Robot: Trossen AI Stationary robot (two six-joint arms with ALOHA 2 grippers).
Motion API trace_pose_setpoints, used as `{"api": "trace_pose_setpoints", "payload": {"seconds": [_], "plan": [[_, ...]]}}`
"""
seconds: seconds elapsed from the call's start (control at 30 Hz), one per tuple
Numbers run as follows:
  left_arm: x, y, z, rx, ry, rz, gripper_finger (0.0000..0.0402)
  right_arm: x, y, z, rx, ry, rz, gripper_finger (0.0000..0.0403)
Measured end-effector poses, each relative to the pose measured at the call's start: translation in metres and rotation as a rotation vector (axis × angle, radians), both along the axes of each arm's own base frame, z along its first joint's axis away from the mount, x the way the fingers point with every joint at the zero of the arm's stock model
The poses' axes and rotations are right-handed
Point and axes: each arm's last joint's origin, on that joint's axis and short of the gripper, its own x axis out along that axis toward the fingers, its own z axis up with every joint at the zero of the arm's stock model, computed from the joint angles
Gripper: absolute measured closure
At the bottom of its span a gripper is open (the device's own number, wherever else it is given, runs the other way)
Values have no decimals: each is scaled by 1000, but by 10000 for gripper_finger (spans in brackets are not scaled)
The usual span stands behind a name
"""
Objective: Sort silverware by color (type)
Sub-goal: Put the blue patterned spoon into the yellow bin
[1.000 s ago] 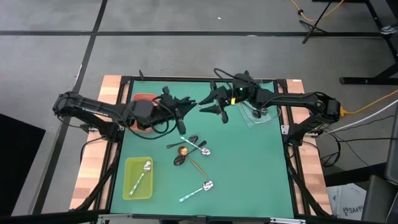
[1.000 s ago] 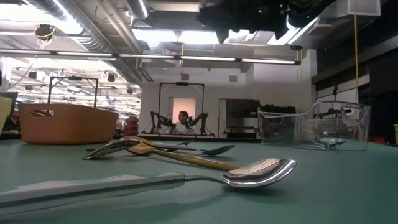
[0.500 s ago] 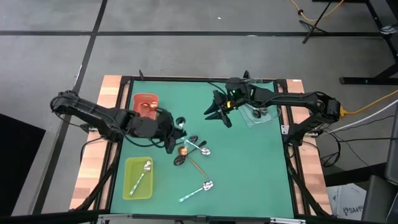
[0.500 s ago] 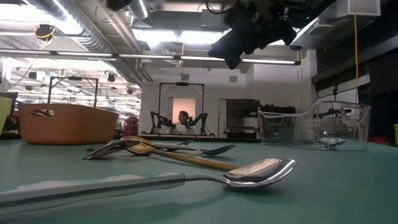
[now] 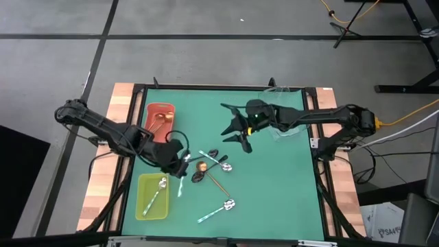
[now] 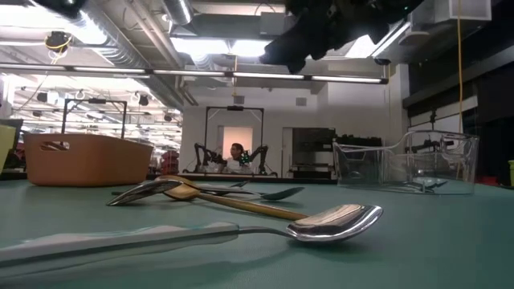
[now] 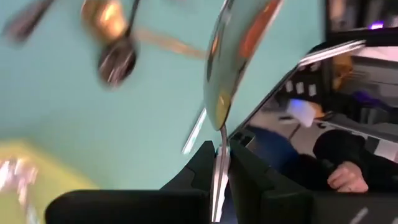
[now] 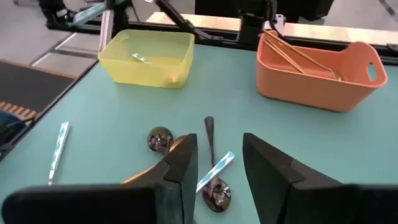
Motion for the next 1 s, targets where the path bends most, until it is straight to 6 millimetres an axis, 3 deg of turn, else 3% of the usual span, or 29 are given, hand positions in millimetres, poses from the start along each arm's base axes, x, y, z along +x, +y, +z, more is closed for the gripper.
{"api": "trace_pose_setpoints", "payload": {"seconds": [0.27,0.53,0.73,1.0], "plan": [[-11,-16,-16,-174,291,65,378,2,16,-1,-39,-5,50,287],[-9,-43,-38,-224,491,53,378,1,16,-1,-40,-3,49,288],[-11,-56,-57,-197,651,30,378,1,16,-1,-40,-3,49,288],[-16,-59,-76,-106,833,25,378,1,16,-1,-40,-3,49,288]]}}
